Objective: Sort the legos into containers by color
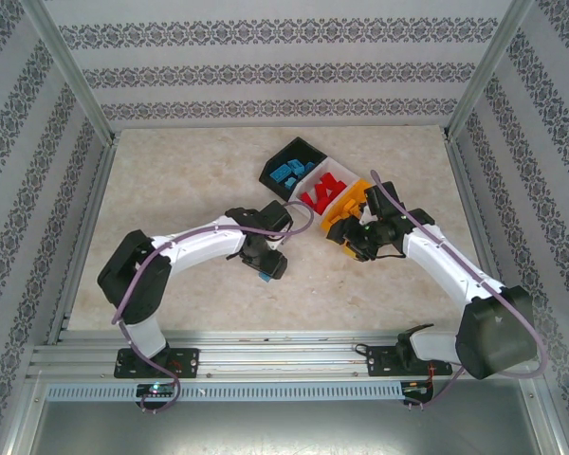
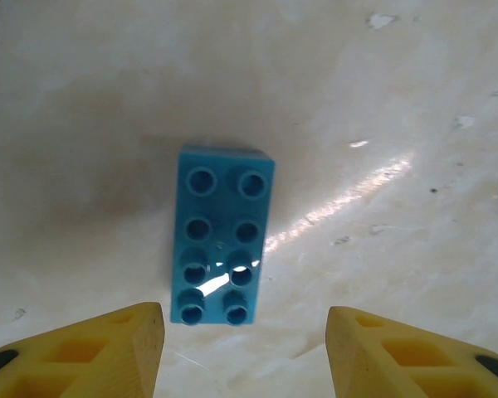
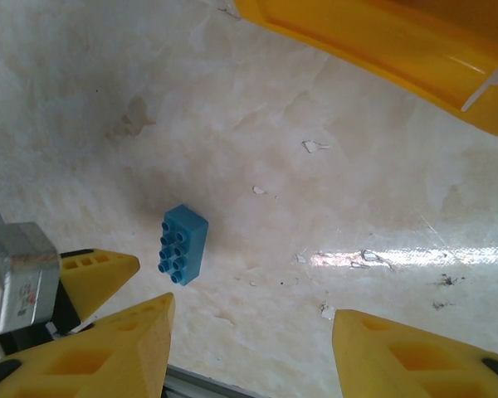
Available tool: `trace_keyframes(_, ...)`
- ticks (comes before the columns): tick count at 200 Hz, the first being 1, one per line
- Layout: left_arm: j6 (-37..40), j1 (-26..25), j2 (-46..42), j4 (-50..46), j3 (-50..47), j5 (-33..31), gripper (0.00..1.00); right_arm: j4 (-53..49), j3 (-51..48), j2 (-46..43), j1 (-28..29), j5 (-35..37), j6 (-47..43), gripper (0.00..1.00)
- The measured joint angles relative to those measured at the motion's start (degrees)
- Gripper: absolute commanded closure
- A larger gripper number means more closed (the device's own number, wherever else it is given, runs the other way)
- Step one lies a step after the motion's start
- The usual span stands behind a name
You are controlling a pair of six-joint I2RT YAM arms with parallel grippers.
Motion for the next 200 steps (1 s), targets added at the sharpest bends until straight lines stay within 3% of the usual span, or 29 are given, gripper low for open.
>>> trace_keyframes(89, 1.97, 0.0, 6.86, 0.0, 1.33, -1.14, 0.47, 0.04, 1.09, 2.12, 0.07, 0.02, -0.02, 0.45)
trace_keyframes(159, 3.48, 0.0, 8.02, -0.22, 1.55, -2.6, 0.68, 0.42, 1.09, 2.12, 0.07, 0.02, 0.07, 0.45)
trace_keyframes(200, 3.43, 1.01, 7.67, -0.5, 1.7, -0.92, 0.7, 0.35, 1.55, 2.16, 0.07, 0.0, 0.24, 0.45)
